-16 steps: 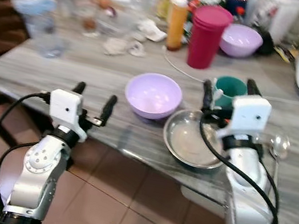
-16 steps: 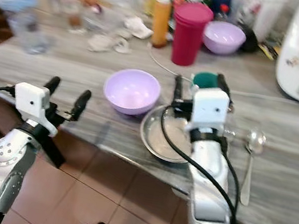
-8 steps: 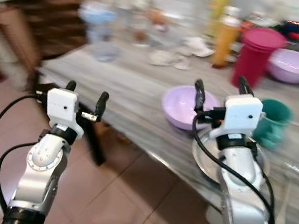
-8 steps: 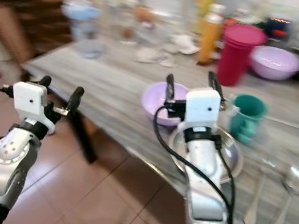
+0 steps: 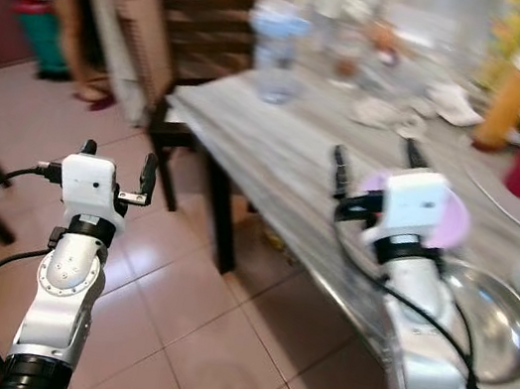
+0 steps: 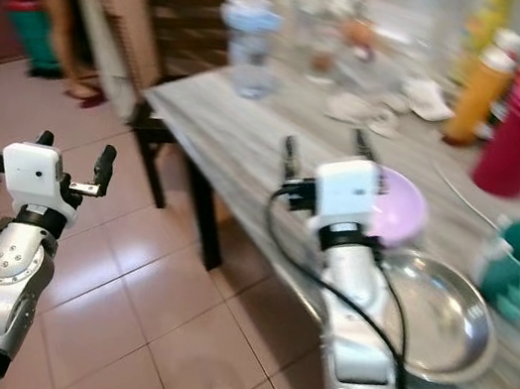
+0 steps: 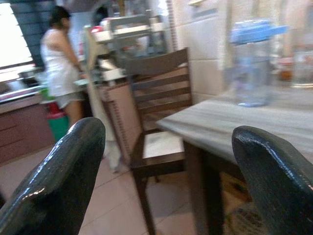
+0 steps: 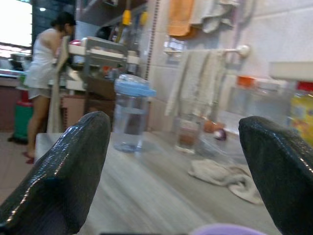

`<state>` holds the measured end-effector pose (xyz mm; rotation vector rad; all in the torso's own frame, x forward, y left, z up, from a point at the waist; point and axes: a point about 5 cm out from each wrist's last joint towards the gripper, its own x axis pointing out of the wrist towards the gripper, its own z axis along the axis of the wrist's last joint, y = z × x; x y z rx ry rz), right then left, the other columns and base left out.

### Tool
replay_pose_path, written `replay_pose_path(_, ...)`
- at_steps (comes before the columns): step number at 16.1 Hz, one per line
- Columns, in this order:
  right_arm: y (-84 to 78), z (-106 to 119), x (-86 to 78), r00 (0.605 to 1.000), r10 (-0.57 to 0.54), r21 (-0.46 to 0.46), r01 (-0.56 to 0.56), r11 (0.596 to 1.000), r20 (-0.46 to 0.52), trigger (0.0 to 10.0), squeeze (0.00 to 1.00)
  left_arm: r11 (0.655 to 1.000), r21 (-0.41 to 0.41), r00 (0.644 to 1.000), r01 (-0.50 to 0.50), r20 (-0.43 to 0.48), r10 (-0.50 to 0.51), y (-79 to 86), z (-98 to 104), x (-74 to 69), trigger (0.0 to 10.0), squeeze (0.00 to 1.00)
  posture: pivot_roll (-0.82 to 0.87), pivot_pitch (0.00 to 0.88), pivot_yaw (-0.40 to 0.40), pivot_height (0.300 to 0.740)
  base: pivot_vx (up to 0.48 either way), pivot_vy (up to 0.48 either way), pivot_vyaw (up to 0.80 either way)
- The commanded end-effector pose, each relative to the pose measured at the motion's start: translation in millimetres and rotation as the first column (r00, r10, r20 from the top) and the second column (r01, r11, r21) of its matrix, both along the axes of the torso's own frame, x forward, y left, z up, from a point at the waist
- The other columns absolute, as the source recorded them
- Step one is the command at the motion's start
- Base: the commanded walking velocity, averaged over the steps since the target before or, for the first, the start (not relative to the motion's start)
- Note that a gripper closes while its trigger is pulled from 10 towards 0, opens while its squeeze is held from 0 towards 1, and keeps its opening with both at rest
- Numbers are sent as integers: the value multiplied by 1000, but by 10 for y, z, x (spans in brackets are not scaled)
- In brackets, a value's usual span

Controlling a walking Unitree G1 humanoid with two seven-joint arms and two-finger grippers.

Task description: Setting the table

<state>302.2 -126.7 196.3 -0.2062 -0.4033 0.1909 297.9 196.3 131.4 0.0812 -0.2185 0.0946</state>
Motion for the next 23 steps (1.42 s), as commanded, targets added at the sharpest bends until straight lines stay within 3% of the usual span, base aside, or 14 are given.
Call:
replay_pose_path(1, 120, -5, -14, 998, 58, 7, -58, 998, -3, 10000, 0, 999, 15, 999, -43, -23, 43, 99, -56, -14, 10000, 0, -140, 41, 89, 740, 0, 0, 800)
replay_pose_path(9, 152, -151, 25, 992, 111, -10, -112, 994, -64, 10000, 0, 987, 46, 978, -156, -130, 160, 234, -430, -176, 10000, 0, -115, 37, 44, 740, 0, 0, 800)
replay_pose_path(13, 117, -382, 53, 984, 105, -2, -106, 994, -142, 10000, 0, 982, 44, 955, -182, -228, 187, 293, -696, -262, 10000, 0, -94, 36, 29, 740, 0, 0, 800)
replay_pose_path(15, 124, -537, 70, 976, 106, 6, -107, 994, -192, 10000, 0, 980, 57, 923, -189, -331, 198, 317, -895, -295, 10000, 0, -82, 38, 21, 740, 0, 0, 800)
replay_pose_path(16, 116, -617, 76, 971, 104, 10, -104, 994, -215, 10000, 0, 983, 16, 915, -182, -363, 175, 301, -948, -298, 10000, 0, -75, 41, 21, 740, 0, 0, 800)
replay_pose_path(18, 77, -809, 94, 955, 76, 21, -73, 997, -286, 10000, 0, 989, 21, 903, -145, -407, 141, 249, -1050, -309, 10000, 0, -62, 38, 12, 740, 0, 0, 400)
replay_pose_path(19, -9, -1158, 104, 902, 21, 52, 1, 999, -432, 10000, 0, 997, 20, 868, -76, -491, 76, 172, -1236, -354, 10000, 0, -55, 27, 8, 740, 0, 0, 0)
replay_pose_path(20, -68, -1344, 83, 867, -4, 40, 28, 999, -499, 10000, 0, 999, 18, 838, -29, -545, 34, 132, -1358, -408, 10000, 0, -49, 18, 7, 740, 0, 0, 0)
replay_pose_path(21, -151, -1582, 35, 803, -36, 42, 76, 996, -595, 10000, 0, 1000, 2, 783, 16, -621, -12, 87, -1525, -503, 10000, 0, -44, 21, -1, 740, 0, 0, 0)
replay_pose_path(23, -242, -1858, -71, 701, -88, 20, 145, 989, -707, 10000, 0, 997, -8, 687, 76, -724, -58, 10, -1732, -658, 10000, 0, -43, 17, -18, 740, 0, 0, 0)
